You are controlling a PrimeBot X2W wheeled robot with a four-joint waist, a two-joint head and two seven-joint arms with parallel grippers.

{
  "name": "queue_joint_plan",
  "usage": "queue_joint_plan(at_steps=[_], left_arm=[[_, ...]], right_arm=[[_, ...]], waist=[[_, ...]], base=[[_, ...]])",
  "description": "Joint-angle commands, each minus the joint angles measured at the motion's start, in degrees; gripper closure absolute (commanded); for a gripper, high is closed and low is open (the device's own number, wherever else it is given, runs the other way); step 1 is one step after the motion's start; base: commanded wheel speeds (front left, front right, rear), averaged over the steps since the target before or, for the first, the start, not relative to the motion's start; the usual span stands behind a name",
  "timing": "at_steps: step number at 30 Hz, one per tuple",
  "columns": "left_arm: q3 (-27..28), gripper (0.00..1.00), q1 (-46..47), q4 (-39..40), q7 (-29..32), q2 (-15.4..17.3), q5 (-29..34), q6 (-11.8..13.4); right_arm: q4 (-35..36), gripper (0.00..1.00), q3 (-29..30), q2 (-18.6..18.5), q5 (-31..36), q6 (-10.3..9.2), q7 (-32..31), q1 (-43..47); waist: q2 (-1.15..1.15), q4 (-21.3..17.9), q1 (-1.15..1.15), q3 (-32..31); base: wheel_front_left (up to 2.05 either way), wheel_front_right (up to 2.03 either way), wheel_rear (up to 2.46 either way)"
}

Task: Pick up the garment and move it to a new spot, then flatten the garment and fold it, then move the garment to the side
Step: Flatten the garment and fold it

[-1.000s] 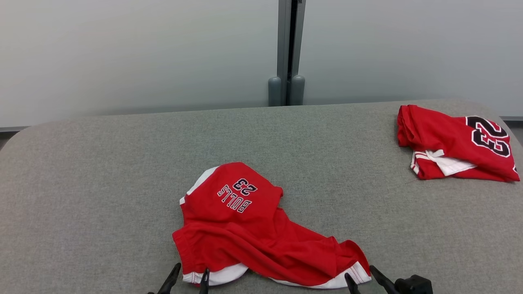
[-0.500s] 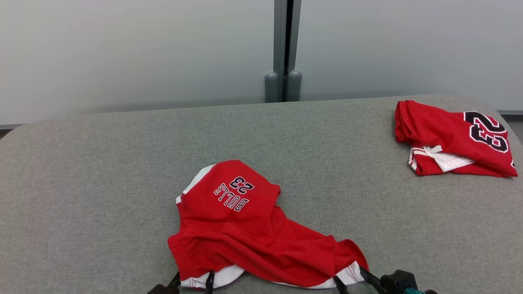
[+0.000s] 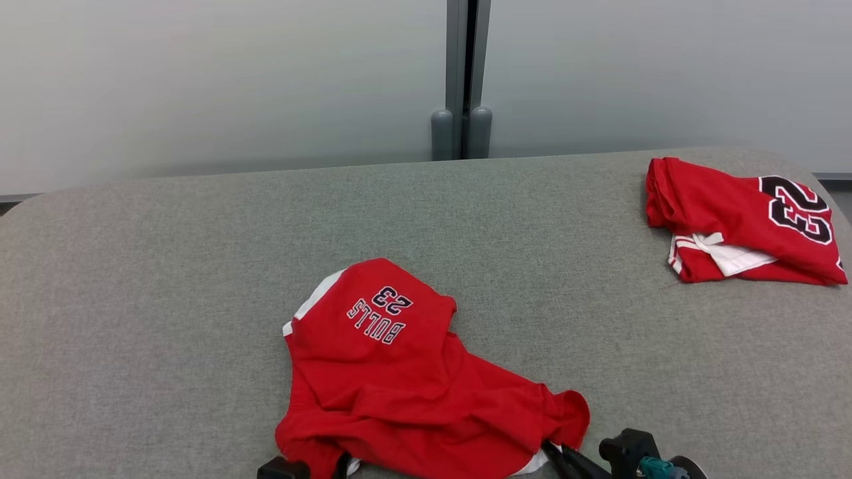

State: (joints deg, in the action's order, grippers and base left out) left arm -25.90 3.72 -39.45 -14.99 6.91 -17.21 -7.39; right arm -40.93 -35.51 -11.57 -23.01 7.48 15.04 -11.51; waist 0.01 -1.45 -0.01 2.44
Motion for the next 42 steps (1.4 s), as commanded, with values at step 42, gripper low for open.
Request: queue_joint_plan(at_steps=[42], left_arm=[[-7.62, 1.00, 81.93, 2.09, 6.84, 8.81, -24.66, -0.14]], right_arm=[[-3.77, 1.00, 6.40, -3.65, -28.42, 0.02, -3.16, -71.60]], waist=[[-0.01, -4.17, 0.01, 24.51]], base=[[0.00, 0.00, 0.00]])
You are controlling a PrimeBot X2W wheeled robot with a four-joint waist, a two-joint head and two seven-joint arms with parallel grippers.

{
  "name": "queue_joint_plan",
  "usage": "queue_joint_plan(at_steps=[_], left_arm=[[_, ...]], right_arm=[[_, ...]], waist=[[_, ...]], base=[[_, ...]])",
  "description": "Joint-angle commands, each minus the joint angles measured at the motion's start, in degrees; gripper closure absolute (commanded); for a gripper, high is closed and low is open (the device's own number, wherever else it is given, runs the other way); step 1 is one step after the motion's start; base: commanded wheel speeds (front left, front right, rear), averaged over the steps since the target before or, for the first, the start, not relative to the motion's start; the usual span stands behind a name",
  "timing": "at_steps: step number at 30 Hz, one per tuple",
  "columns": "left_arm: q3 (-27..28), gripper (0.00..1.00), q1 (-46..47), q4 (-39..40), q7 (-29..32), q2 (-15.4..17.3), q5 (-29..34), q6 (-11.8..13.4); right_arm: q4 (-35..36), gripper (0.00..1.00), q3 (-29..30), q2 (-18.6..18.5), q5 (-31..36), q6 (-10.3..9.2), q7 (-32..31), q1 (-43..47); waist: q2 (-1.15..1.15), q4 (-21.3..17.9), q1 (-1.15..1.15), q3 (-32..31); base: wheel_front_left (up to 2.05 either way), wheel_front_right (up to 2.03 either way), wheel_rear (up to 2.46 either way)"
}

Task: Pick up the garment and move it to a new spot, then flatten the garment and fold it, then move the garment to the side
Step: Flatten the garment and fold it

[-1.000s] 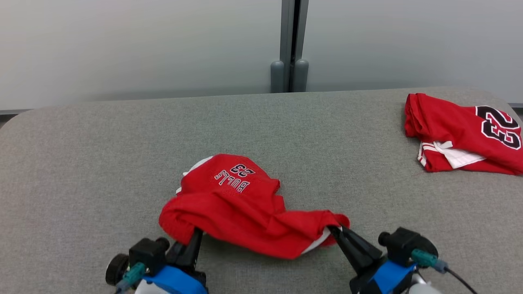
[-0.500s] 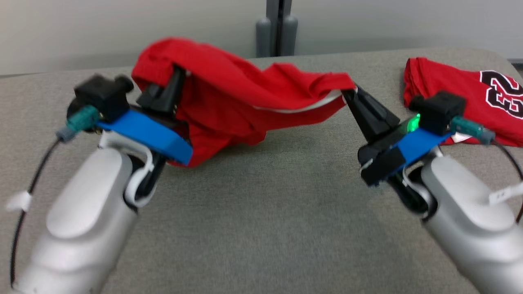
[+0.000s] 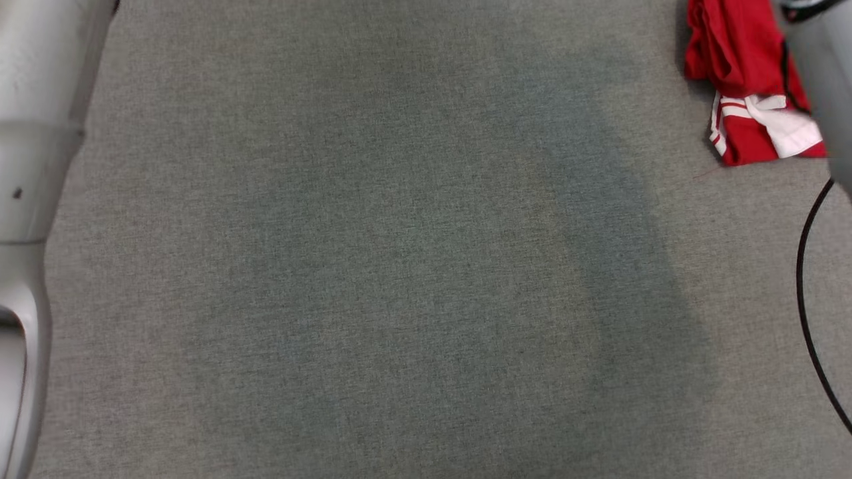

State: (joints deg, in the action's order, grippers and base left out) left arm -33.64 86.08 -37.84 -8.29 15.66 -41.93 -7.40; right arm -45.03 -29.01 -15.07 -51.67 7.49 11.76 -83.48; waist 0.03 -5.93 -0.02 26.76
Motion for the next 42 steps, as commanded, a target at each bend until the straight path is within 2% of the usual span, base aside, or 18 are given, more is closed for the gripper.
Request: queue_joint_plan(at_steps=[1, 4, 7, 10, 15, 27, 30, 36, 42], left_arm=[[-0.25, 1.00, 1.20, -0.74, -0.84, -0.32, -0.45, -0.13], [-2.30, 1.00, 3.74, -3.17, -2.94, -1.35, -2.25, -0.13], [-5.49, 1.00, 1.79, -4.61, -4.36, -1.16, -4.18, -0.13], [-8.10, 1.00, -2.64, -5.32, -5.62, -1.08, -6.52, -0.13], [-11.64, 1.00, -14.19, -4.38, -6.85, 0.05, -8.65, -0.13], [-5.78, 1.00, -50.15, 8.46, -6.94, 2.11, -4.25, -0.13], [-6.64, 1.00, -57.89, 10.65, -6.95, 2.99, -3.35, -0.13], [-6.76, 1.00, -69.48, 14.45, -6.95, 4.52, -1.68, -0.12], [-7.32, 1.00, -77.54, 19.27, -6.95, 6.75, -1.86, 0.18]], right_arm=[[-0.95, 1.00, 0.49, -0.16, -0.63, 0.01, 0.49, -1.24], [-3.82, 1.00, 0.98, 0.05, -3.11, 0.01, 0.94, -3.84], [-4.91, 1.00, -1.18, 0.54, -4.76, 0.02, 0.93, -2.09], [-4.99, 1.00, -3.37, 1.02, -7.39, 0.02, 1.17, 2.49], [-3.23, 1.00, -10.21, -0.09, -8.71, 0.02, 1.71, 12.59], [6.73, 1.00, -19.65, -5.22, -15.92, 0.02, 3.38, 39.22], [9.61, 1.00, -21.52, -6.58, -17.43, 0.02, 3.40, 45.66], [14.93, 1.00, -22.91, -10.04, -20.34, 0.02, 3.46, 57.25], [22.26, 1.00, -20.50, -13.42, -21.38, 0.02, 3.44, 67.42]], waist=[[-0.03, 0.36, 0.02, 0.43], [-0.03, 0.68, 0.02, 0.85], [-0.03, 1.03, 0.02, 0.84], [-0.03, 1.53, 0.02, 0.40], [-0.03, 2.01, 0.02, -0.96], [-0.03, 3.25, 0.02, -8.95], [-0.03, 3.55, 0.02, -11.87], [-0.03, 4.41, 0.02, -17.45], [-0.03, 5.08, 0.02, -21.09]], base=[[0.00, 0.00, 0.00], [0.00, 0.00, 0.00], [0.00, 0.00, 0.00], [0.00, 0.00, 0.00], [0.00, 0.00, 0.00], [0.00, 0.00, 0.00], [0.00, 0.00, 0.00], [0.00, 0.00, 0.00], [0.00, 0.00, 0.00]])
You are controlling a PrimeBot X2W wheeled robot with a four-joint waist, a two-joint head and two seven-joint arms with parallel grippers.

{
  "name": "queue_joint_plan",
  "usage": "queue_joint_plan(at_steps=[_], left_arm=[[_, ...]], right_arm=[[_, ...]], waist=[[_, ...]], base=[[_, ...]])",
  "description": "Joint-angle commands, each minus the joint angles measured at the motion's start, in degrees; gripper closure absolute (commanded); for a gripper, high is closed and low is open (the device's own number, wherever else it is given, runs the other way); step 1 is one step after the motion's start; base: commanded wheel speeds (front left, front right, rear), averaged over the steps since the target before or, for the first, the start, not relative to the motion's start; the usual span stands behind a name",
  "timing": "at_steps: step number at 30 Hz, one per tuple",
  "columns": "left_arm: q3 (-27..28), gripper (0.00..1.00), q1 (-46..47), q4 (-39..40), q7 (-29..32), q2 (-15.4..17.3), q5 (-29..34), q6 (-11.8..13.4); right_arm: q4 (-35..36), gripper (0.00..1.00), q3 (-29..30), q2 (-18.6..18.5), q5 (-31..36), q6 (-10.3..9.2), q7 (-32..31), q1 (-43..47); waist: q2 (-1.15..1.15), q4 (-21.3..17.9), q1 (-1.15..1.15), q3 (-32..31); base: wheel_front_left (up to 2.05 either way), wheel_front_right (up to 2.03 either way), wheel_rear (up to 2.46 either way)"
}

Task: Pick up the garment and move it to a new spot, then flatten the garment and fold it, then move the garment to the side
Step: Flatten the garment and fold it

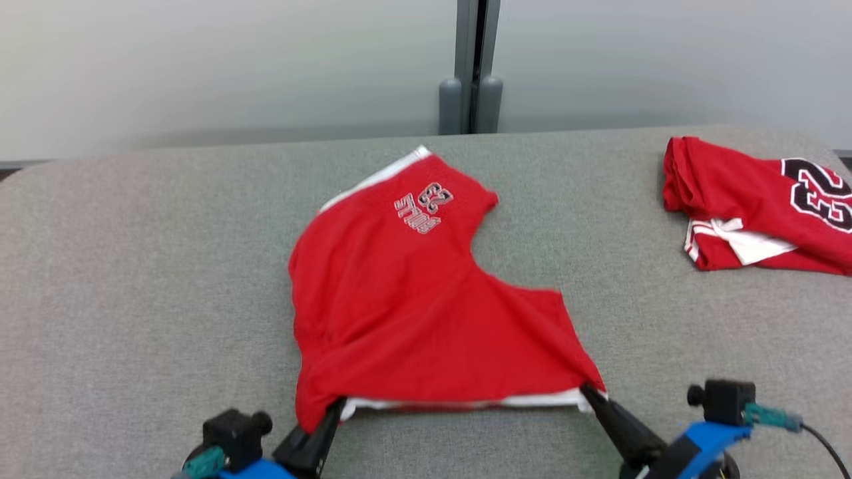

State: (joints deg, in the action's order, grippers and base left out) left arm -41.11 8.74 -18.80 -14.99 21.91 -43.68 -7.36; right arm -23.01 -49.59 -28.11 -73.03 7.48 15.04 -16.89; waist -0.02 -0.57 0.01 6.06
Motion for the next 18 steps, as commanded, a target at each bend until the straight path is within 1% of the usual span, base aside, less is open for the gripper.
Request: queue_joint_plan(at_steps=[1, 5, 10, 14, 18], left_arm=[[-0.05, 1.00, -1.29, 1.00, -0.06, 0.99, -0.23, 0.17], [-1.20, 1.00, -4.36, 4.57, 1.07, 2.49, 0.04, 1.05], [-1.25, 1.00, -5.78, 7.64, 1.68, 2.82, -0.42, 2.14], [-1.47, 1.00, -5.12, 8.36, 1.77, 2.09, -0.62, 2.27], [-1.67, 1.00, -3.34, 8.58, 1.88, 1.26, -0.69, 1.89]], right_arm=[[1.39, 1.00, 0.75, -0.95, -0.10, 0.03, 0.16, 2.38], [5.59, 1.00, 4.02, -2.65, -0.18, 0.03, 0.17, 7.35], [8.52, 1.00, 8.58, -2.64, -0.45, 0.03, 0.17, 10.55], [8.35, 1.00, 10.87, -2.36, 0.62, 0.03, 0.16, 9.80], [7.83, 1.00, 13.54, -1.72, 2.97, 0.03, -0.27, 6.10]], waist=[[0.02, -0.24, -0.01, -0.76], [0.02, -0.10, -0.01, -2.00], [0.02, 0.35, -0.01, -3.14], [0.02, 0.77, -0.01, -3.75], [0.02, 1.52, -0.01, -3.96]], base=[[0.00, 0.00, 0.00], [0.00, 0.00, 0.00], [0.00, 0.00, 0.00], [0.00, 0.00, 0.00], [0.00, 0.00, 0.00]])
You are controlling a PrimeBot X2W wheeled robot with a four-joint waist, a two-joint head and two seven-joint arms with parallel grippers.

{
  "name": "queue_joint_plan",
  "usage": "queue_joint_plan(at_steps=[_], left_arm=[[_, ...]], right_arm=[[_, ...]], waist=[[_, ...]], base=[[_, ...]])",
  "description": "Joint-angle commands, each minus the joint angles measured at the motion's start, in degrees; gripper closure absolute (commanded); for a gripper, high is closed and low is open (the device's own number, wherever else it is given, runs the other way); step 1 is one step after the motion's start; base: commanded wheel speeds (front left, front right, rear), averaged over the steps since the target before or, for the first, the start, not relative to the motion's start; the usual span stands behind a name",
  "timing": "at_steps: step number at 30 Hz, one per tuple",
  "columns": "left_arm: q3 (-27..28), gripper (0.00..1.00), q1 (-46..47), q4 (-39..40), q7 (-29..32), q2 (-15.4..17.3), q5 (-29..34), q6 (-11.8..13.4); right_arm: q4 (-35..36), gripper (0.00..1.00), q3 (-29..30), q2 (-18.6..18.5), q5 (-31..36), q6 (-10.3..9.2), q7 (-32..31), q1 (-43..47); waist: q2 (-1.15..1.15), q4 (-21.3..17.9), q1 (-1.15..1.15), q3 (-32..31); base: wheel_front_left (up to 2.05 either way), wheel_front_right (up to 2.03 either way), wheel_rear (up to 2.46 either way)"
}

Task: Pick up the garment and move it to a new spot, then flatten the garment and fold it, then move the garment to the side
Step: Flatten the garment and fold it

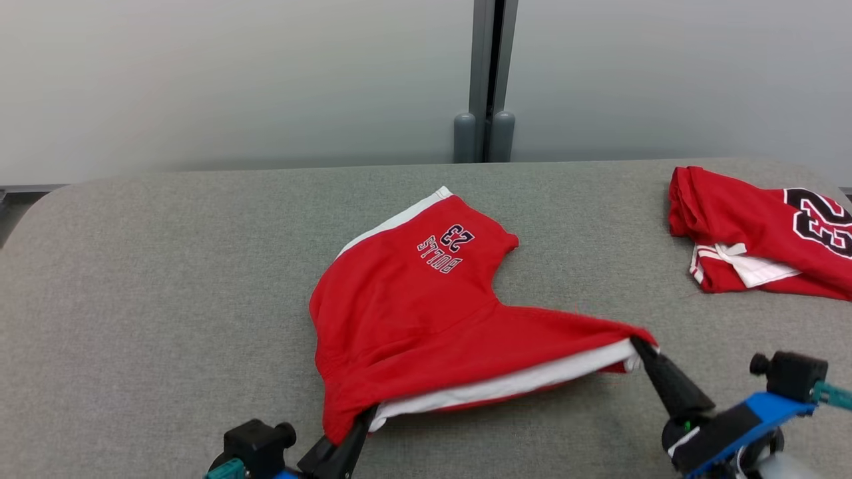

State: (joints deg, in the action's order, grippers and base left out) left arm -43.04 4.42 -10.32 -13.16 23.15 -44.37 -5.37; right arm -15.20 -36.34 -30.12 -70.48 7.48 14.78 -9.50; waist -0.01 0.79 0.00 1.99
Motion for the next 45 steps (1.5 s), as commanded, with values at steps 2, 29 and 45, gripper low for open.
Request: queue_joint_plan(at_steps=[2, 29, 45], left_arm=[[0.05, 1.00, 2.13, 0.23, 0.08, -0.60, 0.21, -0.29], [0.62, 1.00, 28.19, -13.55, -2.06, -8.79, -2.95, -2.27], [3.26, 0.00, 31.62, -18.46, -2.07, -12.57, 0.25, -2.17]], right_arm=[[-0.52, 1.00, 1.66, 0.72, 1.41, 0.03, -0.54, -3.48], [-31.15, 1.00, -1.78, 10.98, 9.10, 0.03, -11.11, -51.34], [-46.35, 0.00, -8.16, 14.31, 9.42, 0.03, -10.37, -59.85]], waist=[[0.01, 0.78, 0.00, 0.45], [0.01, 11.68, 0.00, 20.85], [0.01, 13.45, 0.00, 23.31]], base=[[0.00, 0.00, 0.00], [0.00, 0.00, 0.00], [0.00, 0.00, 0.00]])
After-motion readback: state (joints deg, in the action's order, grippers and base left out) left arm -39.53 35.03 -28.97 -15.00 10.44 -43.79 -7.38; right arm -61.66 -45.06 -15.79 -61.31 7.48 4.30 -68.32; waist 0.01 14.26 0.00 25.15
